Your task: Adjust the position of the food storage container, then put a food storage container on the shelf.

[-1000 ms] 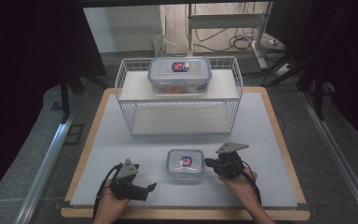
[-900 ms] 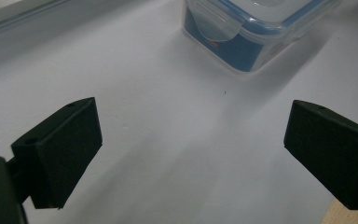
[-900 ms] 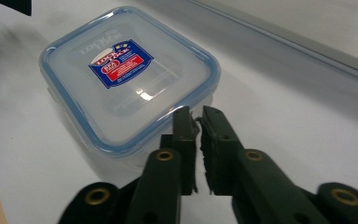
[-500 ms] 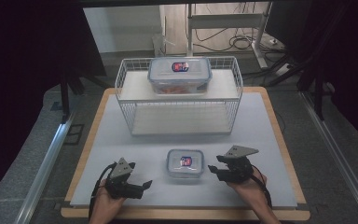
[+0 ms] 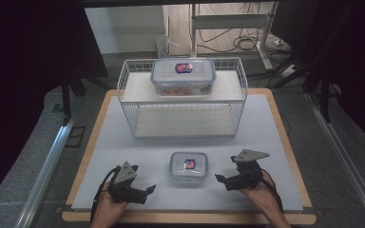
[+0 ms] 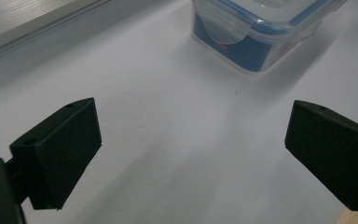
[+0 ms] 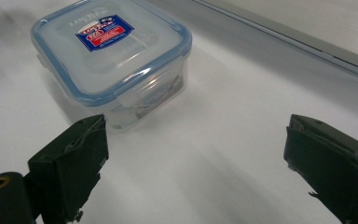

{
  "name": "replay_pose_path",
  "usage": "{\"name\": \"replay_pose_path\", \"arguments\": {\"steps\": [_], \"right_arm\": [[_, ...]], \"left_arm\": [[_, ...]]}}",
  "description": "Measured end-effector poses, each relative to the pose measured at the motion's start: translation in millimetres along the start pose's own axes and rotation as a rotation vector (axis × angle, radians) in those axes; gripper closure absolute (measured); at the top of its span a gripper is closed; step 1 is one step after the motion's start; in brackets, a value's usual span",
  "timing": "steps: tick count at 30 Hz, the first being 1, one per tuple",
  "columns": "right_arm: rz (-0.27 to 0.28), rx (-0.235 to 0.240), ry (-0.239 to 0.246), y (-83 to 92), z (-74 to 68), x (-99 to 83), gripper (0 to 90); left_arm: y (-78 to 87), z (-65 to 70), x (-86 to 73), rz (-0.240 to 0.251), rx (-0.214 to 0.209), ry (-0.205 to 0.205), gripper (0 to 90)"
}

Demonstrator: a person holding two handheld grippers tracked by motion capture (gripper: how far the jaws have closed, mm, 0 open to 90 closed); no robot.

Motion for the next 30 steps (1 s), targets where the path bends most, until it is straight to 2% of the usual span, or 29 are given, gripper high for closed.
{"name": "replay_pose_path", "arguments": {"steps": [7, 12, 15, 22, 24, 27, 30], "right_arm": [[0.007, -0.006, -0.003, 1.8, 0.1, 1.5, 5.6], [0.021, -0.022, -0.048, 1.9, 0.9, 5.6, 5.3], [0.001, -0.042, -0.039, -0.2, 0.9, 3.8, 3.7], [-0.02, -0.041, -0.035, -3.1, -4.4, 5.3, 2.0], [-0.024, -0.047, -0.021, -3.5, -5.8, 6.8, 3.2], [-0.03, -0.046, -0.017, -3.3, -8.0, 9.8, 8.2], [-0.031, -0.035, -0.025, -2.7, -10.7, 14.3, 14.2]], "left_arm": [[1.1, -0.6, 0.7, -0.008, 0.001, 0.02, 3.1], [0.8, 0.3, -0.1, -0.024, -0.009, 0.046, 3.2], [1.7, 0.6, 2.7, -0.019, -0.01, 0.05, 3.1], [-0.3, -0.2, 11.3, -0.002, -0.022, 0.065, 2.6], [-1.5, 1.1, 13.9, -0.002, -0.033, 0.064, 2.3], [-3.0, 5.1, 21.8, 0.011, -0.071, 0.064, 1.9], [-5.9, 5.5, 30.3, 0.01, -0.08, 0.049, 3.3]]}}
Point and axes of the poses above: each handheld gripper's, and its own axes: y roughly backward along the jaws, x roughly out of its top, z roughly to its right, the point moved 10 cm from there along -y, roughly forward along the jaws, and after that the axes turned 6 degrees about -x, right-handed, at the moved point
